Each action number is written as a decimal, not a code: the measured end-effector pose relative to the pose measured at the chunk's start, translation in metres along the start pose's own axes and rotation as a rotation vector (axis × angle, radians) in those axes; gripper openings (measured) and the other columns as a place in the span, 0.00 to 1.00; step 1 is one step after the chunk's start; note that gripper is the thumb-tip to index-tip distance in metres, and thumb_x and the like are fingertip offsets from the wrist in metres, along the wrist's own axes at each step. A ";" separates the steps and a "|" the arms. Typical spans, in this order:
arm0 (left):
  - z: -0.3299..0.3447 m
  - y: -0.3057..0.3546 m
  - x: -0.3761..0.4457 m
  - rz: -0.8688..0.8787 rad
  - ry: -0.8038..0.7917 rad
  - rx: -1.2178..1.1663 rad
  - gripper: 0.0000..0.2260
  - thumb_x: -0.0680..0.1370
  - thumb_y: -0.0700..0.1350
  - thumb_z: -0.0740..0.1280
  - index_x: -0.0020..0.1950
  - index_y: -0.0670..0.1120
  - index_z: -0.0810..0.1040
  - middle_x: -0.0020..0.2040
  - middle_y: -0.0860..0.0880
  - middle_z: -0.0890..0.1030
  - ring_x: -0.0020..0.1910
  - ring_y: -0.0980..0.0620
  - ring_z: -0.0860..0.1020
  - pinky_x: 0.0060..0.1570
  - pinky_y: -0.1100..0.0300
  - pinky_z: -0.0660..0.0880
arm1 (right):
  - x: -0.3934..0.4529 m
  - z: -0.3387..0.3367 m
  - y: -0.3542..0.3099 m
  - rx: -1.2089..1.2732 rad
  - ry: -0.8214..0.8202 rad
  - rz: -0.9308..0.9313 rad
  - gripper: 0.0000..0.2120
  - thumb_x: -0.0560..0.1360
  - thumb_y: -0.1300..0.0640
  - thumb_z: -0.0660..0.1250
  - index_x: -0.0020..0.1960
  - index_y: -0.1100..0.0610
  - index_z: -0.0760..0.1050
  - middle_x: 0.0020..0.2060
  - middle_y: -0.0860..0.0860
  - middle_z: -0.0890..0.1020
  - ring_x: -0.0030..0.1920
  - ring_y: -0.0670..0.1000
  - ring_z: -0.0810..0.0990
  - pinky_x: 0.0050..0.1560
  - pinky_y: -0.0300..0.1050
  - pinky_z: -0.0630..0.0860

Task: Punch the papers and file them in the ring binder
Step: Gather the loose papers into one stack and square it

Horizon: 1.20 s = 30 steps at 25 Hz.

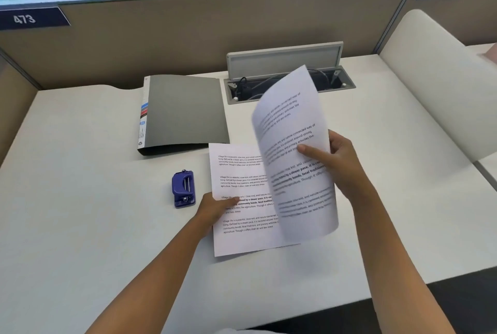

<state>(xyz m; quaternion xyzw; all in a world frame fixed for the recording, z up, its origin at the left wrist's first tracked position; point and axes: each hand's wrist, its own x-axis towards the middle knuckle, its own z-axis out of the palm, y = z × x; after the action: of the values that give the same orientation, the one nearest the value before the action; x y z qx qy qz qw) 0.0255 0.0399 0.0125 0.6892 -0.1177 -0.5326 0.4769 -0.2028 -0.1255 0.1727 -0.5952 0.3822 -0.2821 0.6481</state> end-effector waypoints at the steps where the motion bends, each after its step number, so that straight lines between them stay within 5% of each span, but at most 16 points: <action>1: 0.001 0.001 0.000 -0.006 0.003 0.005 0.13 0.72 0.40 0.77 0.56 0.44 0.83 0.50 0.45 0.87 0.49 0.45 0.86 0.52 0.48 0.82 | 0.003 0.006 0.006 0.086 0.023 0.016 0.15 0.72 0.63 0.76 0.58 0.63 0.81 0.53 0.59 0.87 0.50 0.59 0.87 0.50 0.54 0.84; 6: 0.002 0.003 -0.001 -0.016 0.049 0.057 0.11 0.77 0.46 0.72 0.57 0.43 0.82 0.42 0.51 0.87 0.40 0.52 0.85 0.32 0.62 0.79 | 0.023 0.030 0.082 0.086 0.225 0.190 0.19 0.67 0.57 0.81 0.55 0.61 0.83 0.51 0.58 0.87 0.50 0.57 0.87 0.50 0.53 0.85; 8: 0.002 0.006 -0.001 -0.067 0.052 0.028 0.18 0.79 0.58 0.67 0.58 0.46 0.81 0.46 0.51 0.87 0.45 0.50 0.85 0.39 0.58 0.81 | 0.024 0.035 0.114 -0.060 0.271 0.259 0.22 0.63 0.52 0.84 0.54 0.59 0.83 0.50 0.55 0.88 0.48 0.54 0.88 0.50 0.53 0.85; 10: 0.000 0.006 0.003 -0.111 0.033 -0.020 0.28 0.77 0.70 0.58 0.61 0.50 0.79 0.56 0.51 0.84 0.55 0.48 0.82 0.58 0.49 0.78 | 0.025 0.038 0.136 -0.217 0.272 0.299 0.26 0.62 0.48 0.84 0.55 0.57 0.82 0.50 0.52 0.87 0.49 0.53 0.87 0.53 0.54 0.84; 12: 0.000 0.005 0.005 -0.117 0.007 -0.117 0.30 0.73 0.73 0.58 0.62 0.53 0.79 0.59 0.51 0.84 0.59 0.46 0.81 0.67 0.44 0.73 | 0.025 0.042 0.144 -0.340 0.252 0.291 0.27 0.63 0.47 0.83 0.56 0.57 0.80 0.52 0.52 0.86 0.52 0.54 0.85 0.53 0.53 0.82; 17: 0.003 0.003 0.000 -0.047 0.026 -0.070 0.17 0.73 0.49 0.76 0.59 0.46 0.82 0.50 0.47 0.87 0.48 0.46 0.86 0.50 0.51 0.82 | 0.023 0.058 0.150 -0.405 0.241 0.172 0.32 0.66 0.49 0.81 0.64 0.57 0.72 0.54 0.53 0.81 0.56 0.56 0.81 0.54 0.48 0.78; 24: -0.001 0.000 -0.003 0.008 0.015 -0.045 0.12 0.74 0.39 0.76 0.56 0.45 0.82 0.54 0.44 0.86 0.51 0.45 0.85 0.55 0.48 0.81 | 0.023 0.053 0.164 -0.690 0.252 0.165 0.46 0.63 0.46 0.83 0.73 0.58 0.66 0.67 0.54 0.69 0.68 0.56 0.67 0.68 0.51 0.69; 28: -0.003 0.005 -0.011 0.028 -0.060 -0.064 0.15 0.73 0.40 0.77 0.59 0.43 0.82 0.53 0.44 0.87 0.52 0.43 0.85 0.58 0.42 0.79 | 0.028 0.041 0.153 -0.391 0.251 0.212 0.50 0.62 0.45 0.84 0.75 0.56 0.62 0.65 0.51 0.71 0.65 0.51 0.72 0.67 0.50 0.72; 30: -0.006 0.010 -0.018 0.045 -0.109 -0.088 0.17 0.72 0.40 0.77 0.60 0.41 0.81 0.54 0.42 0.86 0.53 0.41 0.85 0.58 0.41 0.79 | 0.028 0.032 0.141 -0.187 0.080 0.252 0.43 0.64 0.46 0.83 0.72 0.54 0.67 0.64 0.51 0.79 0.61 0.51 0.80 0.63 0.50 0.78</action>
<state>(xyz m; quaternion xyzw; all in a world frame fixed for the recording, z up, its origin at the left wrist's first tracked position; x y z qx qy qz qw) 0.0267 0.0499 0.0315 0.6347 -0.1356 -0.5632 0.5114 -0.1740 -0.1120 0.0289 -0.5887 0.5040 -0.1854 0.6041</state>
